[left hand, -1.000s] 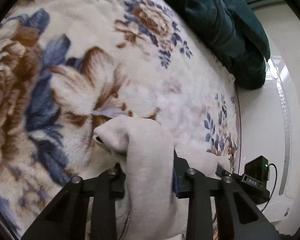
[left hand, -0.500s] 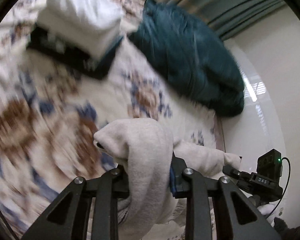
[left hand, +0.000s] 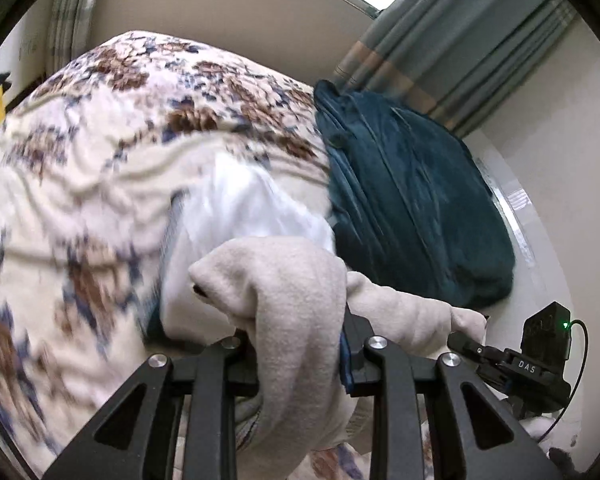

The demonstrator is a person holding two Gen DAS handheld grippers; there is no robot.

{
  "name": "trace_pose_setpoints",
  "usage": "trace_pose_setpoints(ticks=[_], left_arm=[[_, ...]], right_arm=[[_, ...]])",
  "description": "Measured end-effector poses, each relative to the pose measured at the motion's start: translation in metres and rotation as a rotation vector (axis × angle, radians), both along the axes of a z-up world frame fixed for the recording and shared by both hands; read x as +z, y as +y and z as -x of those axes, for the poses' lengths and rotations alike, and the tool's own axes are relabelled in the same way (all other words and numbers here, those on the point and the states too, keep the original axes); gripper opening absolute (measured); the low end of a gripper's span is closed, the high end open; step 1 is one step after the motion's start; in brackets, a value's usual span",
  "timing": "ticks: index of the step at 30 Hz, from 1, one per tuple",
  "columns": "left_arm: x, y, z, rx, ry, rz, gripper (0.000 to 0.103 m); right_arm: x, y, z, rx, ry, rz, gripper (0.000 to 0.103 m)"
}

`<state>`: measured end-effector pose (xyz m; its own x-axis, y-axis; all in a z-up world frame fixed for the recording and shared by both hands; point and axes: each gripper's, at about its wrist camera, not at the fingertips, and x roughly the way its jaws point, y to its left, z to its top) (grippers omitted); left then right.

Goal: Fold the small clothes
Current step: 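Lift the folded shirt with both tools and place it on the clothes stack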

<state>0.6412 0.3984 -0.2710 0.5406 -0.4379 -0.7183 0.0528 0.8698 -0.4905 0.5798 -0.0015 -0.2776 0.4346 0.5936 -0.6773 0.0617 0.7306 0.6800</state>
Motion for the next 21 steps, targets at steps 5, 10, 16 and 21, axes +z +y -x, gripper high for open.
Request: trace_pose_setpoints(ticks=[5,10,16,21], left_arm=[[-0.018,0.022,-0.091,-0.005,0.025,-0.045,0.023],[-0.059,0.033,-0.158,0.001,0.119,-0.076,0.031],[-0.122,0.049,-0.193,0.037,0.263,-0.048,0.048],[-0.110,0.053,-0.183,0.056,0.258,-0.116,0.069]], right_arm=[[-0.014,0.052,-0.096,0.006,-0.002,0.046,0.020],[-0.047,0.080,-0.166,0.009,0.036,0.119,0.020],[-0.093,0.088,-0.202,0.037,0.091,0.242,0.023],[-0.104,0.102,-0.211,0.078,0.097,0.411,0.052]])
